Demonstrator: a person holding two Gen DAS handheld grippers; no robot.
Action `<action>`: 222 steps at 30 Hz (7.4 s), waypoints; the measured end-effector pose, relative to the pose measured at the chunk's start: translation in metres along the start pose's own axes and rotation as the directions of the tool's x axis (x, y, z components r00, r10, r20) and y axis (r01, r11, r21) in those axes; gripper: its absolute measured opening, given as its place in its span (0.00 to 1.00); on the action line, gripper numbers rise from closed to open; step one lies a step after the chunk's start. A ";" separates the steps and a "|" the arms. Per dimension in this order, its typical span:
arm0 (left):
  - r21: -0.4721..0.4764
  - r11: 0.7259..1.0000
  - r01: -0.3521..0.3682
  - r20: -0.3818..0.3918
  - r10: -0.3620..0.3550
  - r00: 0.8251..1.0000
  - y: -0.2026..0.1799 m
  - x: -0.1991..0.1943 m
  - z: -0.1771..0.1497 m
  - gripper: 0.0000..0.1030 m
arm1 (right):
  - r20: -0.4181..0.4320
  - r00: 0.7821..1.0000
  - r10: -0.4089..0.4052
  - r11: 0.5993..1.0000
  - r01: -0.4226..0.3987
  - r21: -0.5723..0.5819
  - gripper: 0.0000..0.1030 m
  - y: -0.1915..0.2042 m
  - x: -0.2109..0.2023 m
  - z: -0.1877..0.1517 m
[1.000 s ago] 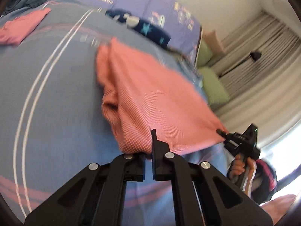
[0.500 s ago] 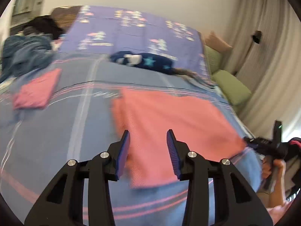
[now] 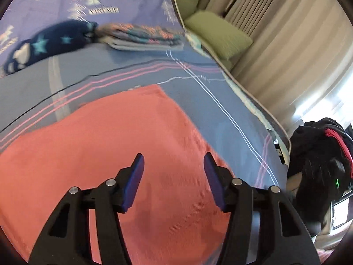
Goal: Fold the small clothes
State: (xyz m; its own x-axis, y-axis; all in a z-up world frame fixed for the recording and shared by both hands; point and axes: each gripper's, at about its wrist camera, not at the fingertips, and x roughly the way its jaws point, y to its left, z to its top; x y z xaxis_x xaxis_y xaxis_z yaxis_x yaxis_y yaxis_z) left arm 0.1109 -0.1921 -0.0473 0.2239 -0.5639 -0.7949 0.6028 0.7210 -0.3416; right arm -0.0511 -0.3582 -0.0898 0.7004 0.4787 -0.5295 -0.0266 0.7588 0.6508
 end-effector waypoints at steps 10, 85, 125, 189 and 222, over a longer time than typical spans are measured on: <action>0.070 0.986 -0.154 -0.190 0.164 0.968 -0.027 0.085 0.059 0.62 | 0.029 0.998 0.050 0.998 -0.051 0.026 0.16 -0.021 -0.014 0.009; -0.457 0.843 -0.285 0.350 0.465 0.813 0.171 -0.190 -0.153 0.81 | 0.071 0.969 -0.237 0.888 0.245 -0.388 0.25 0.112 -0.004 -0.035; -0.454 0.876 0.161 0.350 0.009 0.937 0.180 -0.156 -0.290 0.02 | -0.347 0.828 -0.441 0.726 0.102 -0.680 0.03 0.305 0.374 -0.021; -0.564 0.820 0.094 0.386 0.161 0.908 0.258 -0.190 -0.261 0.56 | 0.162 0.923 -0.348 0.031 0.184 -0.982 0.52 0.291 0.158 -0.227; -0.423 0.859 0.289 0.316 -0.158 0.935 0.259 -0.128 -0.183 0.67 | 0.123 0.940 -0.318 0.173 0.185 -0.967 0.49 0.305 0.169 -0.228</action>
State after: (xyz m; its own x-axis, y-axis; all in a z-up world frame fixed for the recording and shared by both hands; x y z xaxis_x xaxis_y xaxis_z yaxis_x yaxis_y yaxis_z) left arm 0.0979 0.1406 -0.1258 0.3563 -0.7690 -0.5307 0.2582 0.6269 -0.7350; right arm -0.1033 0.0548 -0.1042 0.7547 0.1547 -0.6376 -0.5649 0.6475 -0.5115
